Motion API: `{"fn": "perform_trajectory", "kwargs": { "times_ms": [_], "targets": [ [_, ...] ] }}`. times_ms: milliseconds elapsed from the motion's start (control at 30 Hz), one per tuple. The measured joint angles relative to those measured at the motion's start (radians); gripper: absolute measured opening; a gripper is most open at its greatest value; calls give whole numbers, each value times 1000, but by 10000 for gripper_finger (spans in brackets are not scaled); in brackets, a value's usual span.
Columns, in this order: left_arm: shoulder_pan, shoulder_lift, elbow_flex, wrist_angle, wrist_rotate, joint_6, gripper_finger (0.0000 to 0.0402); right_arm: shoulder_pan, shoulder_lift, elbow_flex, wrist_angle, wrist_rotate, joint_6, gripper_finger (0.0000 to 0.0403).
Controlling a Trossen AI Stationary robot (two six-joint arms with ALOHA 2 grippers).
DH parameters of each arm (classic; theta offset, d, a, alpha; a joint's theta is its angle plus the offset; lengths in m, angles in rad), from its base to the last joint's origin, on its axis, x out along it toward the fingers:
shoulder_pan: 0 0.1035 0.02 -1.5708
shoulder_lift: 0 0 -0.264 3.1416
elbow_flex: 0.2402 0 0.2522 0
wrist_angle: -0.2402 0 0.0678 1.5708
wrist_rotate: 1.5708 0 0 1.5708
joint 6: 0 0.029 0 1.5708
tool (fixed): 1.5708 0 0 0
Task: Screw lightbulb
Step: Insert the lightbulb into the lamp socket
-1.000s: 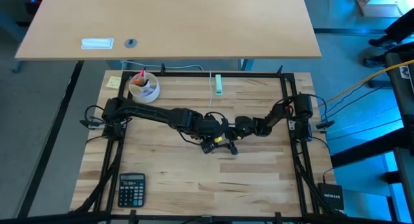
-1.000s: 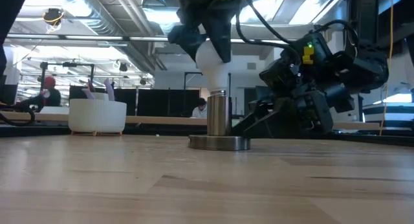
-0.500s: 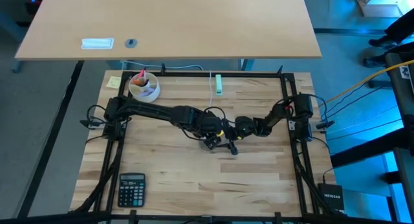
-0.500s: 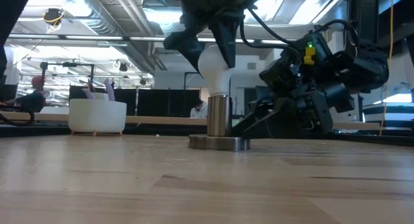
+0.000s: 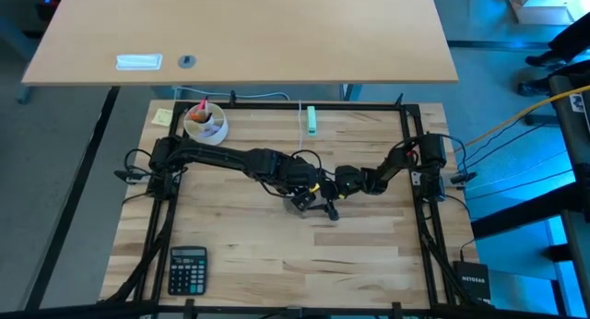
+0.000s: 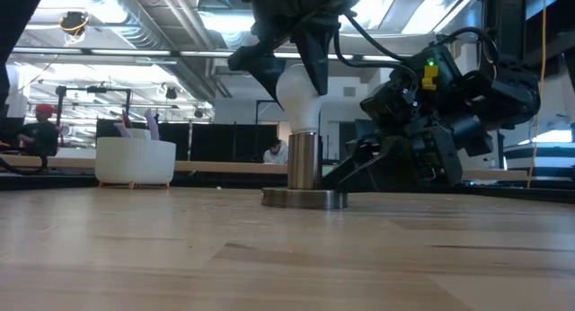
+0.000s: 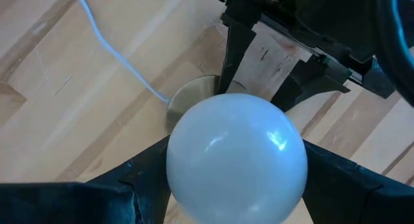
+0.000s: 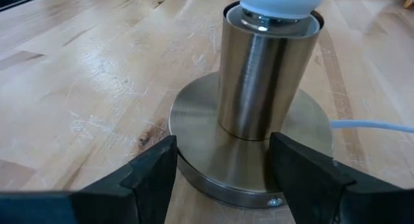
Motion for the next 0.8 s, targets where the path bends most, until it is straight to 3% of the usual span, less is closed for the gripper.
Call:
{"fn": "perform_trajectory", "kwargs": {
  "times_ms": [333,800],
  "targets": [
    [-10,16,-1,16,-21,33,267,-1,1,20,-9,0,72,248],
    [-29,11,-2,28,-27,332,267,-1,1,22,-13,0,78,248]
  ]
}}
